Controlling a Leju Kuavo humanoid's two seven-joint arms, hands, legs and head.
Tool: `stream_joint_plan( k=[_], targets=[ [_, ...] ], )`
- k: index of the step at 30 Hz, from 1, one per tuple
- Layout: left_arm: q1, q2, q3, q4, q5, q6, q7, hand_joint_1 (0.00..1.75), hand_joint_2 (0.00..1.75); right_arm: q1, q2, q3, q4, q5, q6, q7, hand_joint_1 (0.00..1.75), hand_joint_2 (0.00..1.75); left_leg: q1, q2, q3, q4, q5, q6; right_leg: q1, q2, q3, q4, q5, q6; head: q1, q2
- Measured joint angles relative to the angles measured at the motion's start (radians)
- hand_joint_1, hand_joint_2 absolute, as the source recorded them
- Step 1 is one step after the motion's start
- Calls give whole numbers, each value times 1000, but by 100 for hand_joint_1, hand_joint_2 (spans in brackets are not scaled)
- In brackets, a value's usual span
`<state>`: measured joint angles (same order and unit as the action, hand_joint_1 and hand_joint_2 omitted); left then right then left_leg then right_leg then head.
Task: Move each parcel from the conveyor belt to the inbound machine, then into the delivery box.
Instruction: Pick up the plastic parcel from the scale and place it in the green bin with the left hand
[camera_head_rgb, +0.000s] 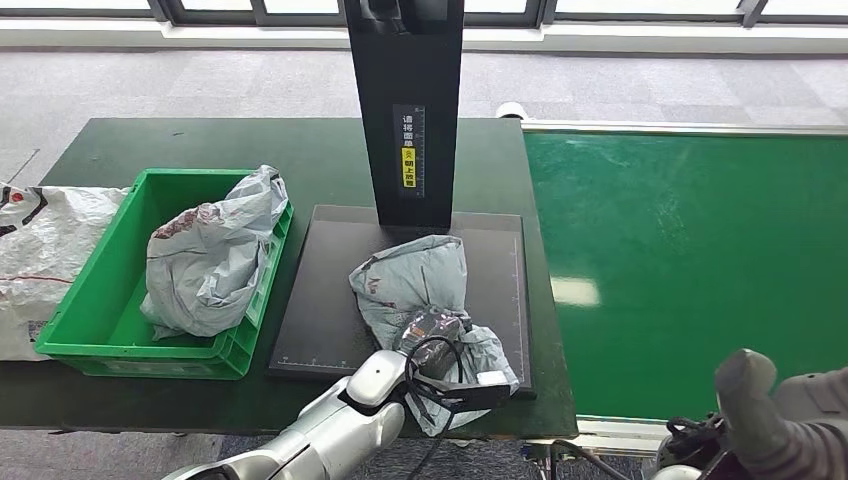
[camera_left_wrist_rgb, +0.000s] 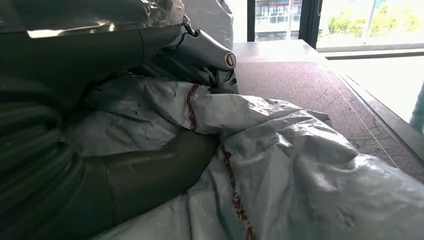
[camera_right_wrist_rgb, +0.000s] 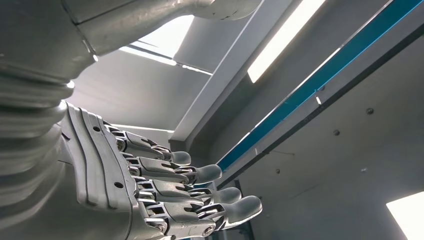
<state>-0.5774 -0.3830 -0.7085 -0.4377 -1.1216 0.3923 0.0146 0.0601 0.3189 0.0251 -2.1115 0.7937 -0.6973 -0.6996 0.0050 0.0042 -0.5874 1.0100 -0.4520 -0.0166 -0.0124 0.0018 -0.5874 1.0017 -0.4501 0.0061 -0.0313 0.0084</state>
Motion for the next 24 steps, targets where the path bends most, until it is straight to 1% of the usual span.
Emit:
stream_joint_plan(
  k=[2, 6, 8, 15, 17, 19, 22, 24],
  targets=[
    [-1, 0, -4, 2, -9, 15, 8, 175, 175, 0, 0, 0, 0, 0, 0, 0, 0, 175, 0, 0, 0, 0, 0, 0, 0, 0, 0, 0, 0, 0, 0, 0],
    [0, 0, -9, 5, -46, 156, 25, 175, 175, 4, 0, -1, -5, 2, 0, 0, 0, 175, 0, 0, 0, 0, 0, 0, 0, 0, -1, 0, 0, 0, 0, 0],
    [0, 1, -9, 5, -51, 195, 24, 175, 175, 6, 0, -2, -9, 3, 0, 0, 0, 175, 0, 0, 0, 0, 0, 0, 0, 0, -1, 0, 0, 0, 0, 0],
    [0, 2, -9, 5, -53, 204, 24, 175, 175, 10, 0, -5, -14, 5, 0, 0, 0, 175, 0, 0, -1, 0, 0, 0, 0, 0, -1, 0, 0, 0, 0, 0],
    [8, 4, -7, -14, -86, 219, 22, 175, 175, 10, 0, -5, -14, 5, 0, 0, 0, 175, 0, 0, -1, 0, 0, 0, 0, 0, -1, 0, 0, 0, 0, 0],
    [40, 14, 12, -111, -176, 260, 2, 175, 175, 12, 0, -6, -17, 5, 0, 1, 0, 175, 0, 0, -2, 0, 0, 0, 0, 0, -2, 0, 0, 0, 0, 0],
    [104, 25, 83, -357, -308, 305, -81, 175, 175, 16, 0, -7, -20, 5, 0, 2, 0, 175, 0, 0, -2, 0, 0, 0, 0, 0, -2, 0, 0, 0, 0, 0],
    [146, 27, 136, -521, -333, 309, -146, 175, 175, 17, 0, -9, -20, 3, 0, 2, 0, 175, 0, 1, -2, 0, -1, 0, 0, 1, -3, 0, 0, 0, 0, 0]
  ],
)
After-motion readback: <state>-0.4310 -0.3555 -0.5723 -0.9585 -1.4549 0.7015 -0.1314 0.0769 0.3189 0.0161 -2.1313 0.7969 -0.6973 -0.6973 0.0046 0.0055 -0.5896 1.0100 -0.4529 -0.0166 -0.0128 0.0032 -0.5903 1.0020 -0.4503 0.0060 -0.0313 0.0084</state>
